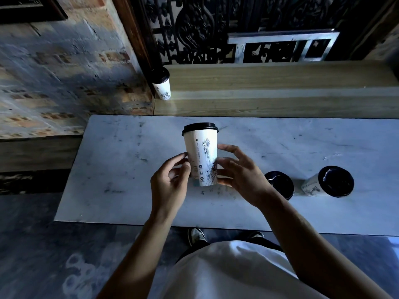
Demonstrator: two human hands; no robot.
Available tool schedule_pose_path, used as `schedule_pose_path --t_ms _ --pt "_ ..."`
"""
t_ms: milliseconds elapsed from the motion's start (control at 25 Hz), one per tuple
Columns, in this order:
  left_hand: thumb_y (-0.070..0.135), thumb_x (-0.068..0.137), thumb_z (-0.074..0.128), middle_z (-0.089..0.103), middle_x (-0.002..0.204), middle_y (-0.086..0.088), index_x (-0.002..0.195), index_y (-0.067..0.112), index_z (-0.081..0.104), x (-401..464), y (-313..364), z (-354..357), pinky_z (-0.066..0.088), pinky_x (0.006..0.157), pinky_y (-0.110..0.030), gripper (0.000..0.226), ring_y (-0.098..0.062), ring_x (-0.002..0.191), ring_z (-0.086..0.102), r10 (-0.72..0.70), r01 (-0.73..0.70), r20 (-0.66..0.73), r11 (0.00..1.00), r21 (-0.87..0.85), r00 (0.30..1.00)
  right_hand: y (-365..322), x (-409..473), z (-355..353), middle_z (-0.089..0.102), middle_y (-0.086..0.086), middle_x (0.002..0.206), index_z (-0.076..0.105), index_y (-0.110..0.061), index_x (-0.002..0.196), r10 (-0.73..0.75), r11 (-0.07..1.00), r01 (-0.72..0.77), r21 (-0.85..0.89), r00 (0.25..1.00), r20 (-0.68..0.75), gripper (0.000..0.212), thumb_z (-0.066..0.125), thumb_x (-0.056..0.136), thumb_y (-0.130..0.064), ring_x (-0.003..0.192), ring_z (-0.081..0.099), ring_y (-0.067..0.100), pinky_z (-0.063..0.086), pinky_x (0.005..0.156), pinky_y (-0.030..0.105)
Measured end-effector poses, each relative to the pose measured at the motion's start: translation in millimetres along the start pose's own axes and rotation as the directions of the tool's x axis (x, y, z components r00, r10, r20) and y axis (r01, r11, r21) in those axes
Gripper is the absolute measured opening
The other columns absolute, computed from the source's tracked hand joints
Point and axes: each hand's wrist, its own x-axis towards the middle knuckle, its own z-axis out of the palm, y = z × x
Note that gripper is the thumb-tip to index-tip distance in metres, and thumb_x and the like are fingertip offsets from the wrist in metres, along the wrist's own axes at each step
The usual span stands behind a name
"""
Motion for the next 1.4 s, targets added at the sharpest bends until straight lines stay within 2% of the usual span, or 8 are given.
schedule_pose_path --t_ms 120,240,360,480,720,920,1160,1400 --pt "0.013 0.093 0.071 0.075 0.089 0.006 0.116 0.015 0.072 -3.1 5.3 1.9 0.051 0.073 -0.007 0.023 0.006 0.086 0.072 -0.002 0.002 0.024 1.000 -0.007 1.000 -1.6 2.2 -3.8 0.071 0.015 0.113 0.057 -0.014 0.133 -0.016 1.000 0.016 -0.023 1.000 -0.016 0.042 0.064 0.094 -0.001 0.097 0.071 0.031 0.058 0.086 0.047" --pt "0.011 0.093 0.071 0.075 0.101 0.010 0.115 0.016 0.071 -3.9 5.8 4.8 0.055 0.077 -0.010 0.023 0.007 0.091 0.072 0.005 -0.005 0.043 1.000 -0.003 0.999 -2.7 2.0 -6.5 0.069 0.014 0.113 0.059 -0.014 0.131 -0.034 0.998 0.033 -0.048 0.999 -0.017 0.046 0.072 0.088 -0.006 0.098 0.071 0.028 0.058 0.080 0.041" --pt "0.011 0.092 0.071 0.076 0.109 0.003 0.115 0.016 0.071 -2.8 1.0 7.5 0.062 0.081 -0.028 0.024 -0.008 0.096 0.074 0.009 -0.010 0.040 1.000 0.026 0.999 -6.8 0.1 -7.9 0.071 0.011 0.112 0.058 -0.009 0.128 -0.045 0.995 0.042 -0.093 0.998 -0.037 0.041 0.071 0.090 0.000 0.092 0.074 0.020 0.059 0.076 0.032" --pt "0.006 0.091 0.071 0.074 0.112 -0.001 0.116 0.016 0.071 -2.4 0.1 9.3 0.064 0.079 -0.035 0.027 -0.013 0.093 0.073 0.065 -0.067 0.029 0.995 0.069 0.997 -9.1 1.7 -11.5 0.068 0.018 0.122 0.058 -0.006 0.129 -0.046 0.990 0.039 -0.136 0.998 -0.045 0.043 0.072 0.089 0.000 0.098 0.074 0.026 0.060 0.079 0.035" --pt "0.007 0.092 0.070 0.076 0.108 -0.001 0.118 0.017 0.071 -4.4 4.5 15.4 0.061 0.077 -0.024 0.028 -0.009 0.092 0.073 0.041 -0.041 0.011 0.997 0.062 0.999 -12.5 4.5 -20.1 0.064 0.023 0.127 0.059 -0.008 0.129 -0.060 0.983 0.053 -0.175 0.998 -0.033 0.048 0.077 0.085 -0.002 0.104 0.072 0.032 0.062 0.085 0.043" --pt "0.015 0.092 0.072 0.076 0.106 -0.002 0.117 0.017 0.070 -10.0 10.3 23.4 0.060 0.076 -0.020 0.025 -0.011 0.093 0.074 0.031 -0.031 -0.001 0.999 0.041 1.000 -12.7 6.2 -28.3 0.064 0.023 0.127 0.063 -0.013 0.126 -0.064 0.982 0.059 -0.178 0.998 -0.019 0.052 0.080 0.077 -0.012 0.107 0.071 0.037 0.058 0.093 0.057" --pt "0.020 0.092 0.072 0.077 0.104 0.004 0.119 0.017 0.069 -17.4 16.5 35.3 0.057 0.077 -0.017 0.027 -0.007 0.094 0.074 0.012 -0.011 -0.035 0.999 0.031 0.999 -25.3 2.2 -40.2 0.062 0.020 0.114 0.062 -0.006 0.126 -0.054 0.984 0.059 -0.166 0.998 0.031 0.041 0.071 0.087 0.001 0.097 0.069 0.026 0.060 0.081 0.036" --pt "0.015 0.092 0.072 0.075 0.098 0.012 0.118 0.016 0.071 -25.2 25.9 53.5 0.056 0.077 -0.013 0.026 0.003 0.088 0.072 -0.018 0.023 -0.091 0.998 0.059 0.996 -30.3 12.8 -56.2 0.064 0.031 0.122 0.062 -0.004 0.131 -0.026 0.970 0.049 -0.236 0.995 0.099 0.054 0.074 0.078 -0.007 0.099 0.070 0.029 0.061 0.081 0.036"
